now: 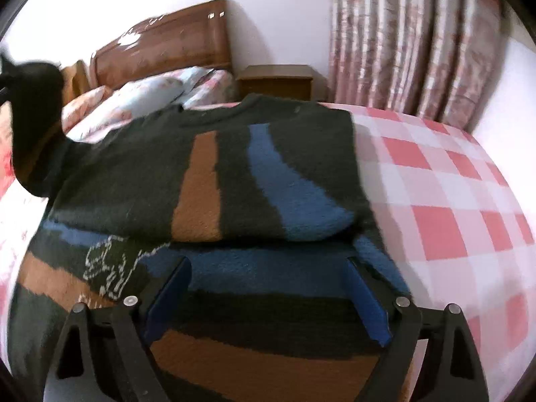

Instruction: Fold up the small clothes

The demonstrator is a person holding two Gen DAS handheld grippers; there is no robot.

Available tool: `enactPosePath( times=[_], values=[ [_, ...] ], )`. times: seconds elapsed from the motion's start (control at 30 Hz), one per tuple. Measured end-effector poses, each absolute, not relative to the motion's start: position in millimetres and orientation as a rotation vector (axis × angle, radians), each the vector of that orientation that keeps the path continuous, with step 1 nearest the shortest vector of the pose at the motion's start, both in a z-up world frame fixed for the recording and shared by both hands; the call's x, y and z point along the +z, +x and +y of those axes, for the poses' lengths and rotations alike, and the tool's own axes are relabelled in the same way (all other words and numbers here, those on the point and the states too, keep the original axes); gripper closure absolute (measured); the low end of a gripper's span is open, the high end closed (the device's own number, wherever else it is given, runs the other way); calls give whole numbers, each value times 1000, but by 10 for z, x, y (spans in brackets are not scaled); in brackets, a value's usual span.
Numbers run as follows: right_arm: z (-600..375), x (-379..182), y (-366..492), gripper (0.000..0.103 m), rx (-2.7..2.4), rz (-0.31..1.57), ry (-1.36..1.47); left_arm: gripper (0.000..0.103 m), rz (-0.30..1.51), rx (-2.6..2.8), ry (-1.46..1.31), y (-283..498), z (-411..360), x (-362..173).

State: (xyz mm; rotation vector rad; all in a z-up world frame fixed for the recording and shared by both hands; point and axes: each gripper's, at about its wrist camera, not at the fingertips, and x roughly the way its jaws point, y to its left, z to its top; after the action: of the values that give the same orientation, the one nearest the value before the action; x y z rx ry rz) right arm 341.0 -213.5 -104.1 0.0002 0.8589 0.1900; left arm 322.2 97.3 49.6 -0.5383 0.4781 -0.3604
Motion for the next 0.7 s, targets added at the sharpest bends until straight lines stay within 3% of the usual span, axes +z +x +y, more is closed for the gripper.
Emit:
enactPosePath(
  times=[0.1,0.2,0.57,0.7],
  values=[
    [-2304,-1009,3393,0,174,831,90,82,619,-492,-383,3331,213,231],
    [-2434,-983,3366,0,184,801,168,82,664,-503,-342,3216,20,-13],
    [-2596,-912,3261,0,223,698,290,81,671,-10,-643,2939,1718,-736],
    [-2499,-875,3295,0,260,710,268,80,680,44,-631,3047,1675,-785]
  ],
)
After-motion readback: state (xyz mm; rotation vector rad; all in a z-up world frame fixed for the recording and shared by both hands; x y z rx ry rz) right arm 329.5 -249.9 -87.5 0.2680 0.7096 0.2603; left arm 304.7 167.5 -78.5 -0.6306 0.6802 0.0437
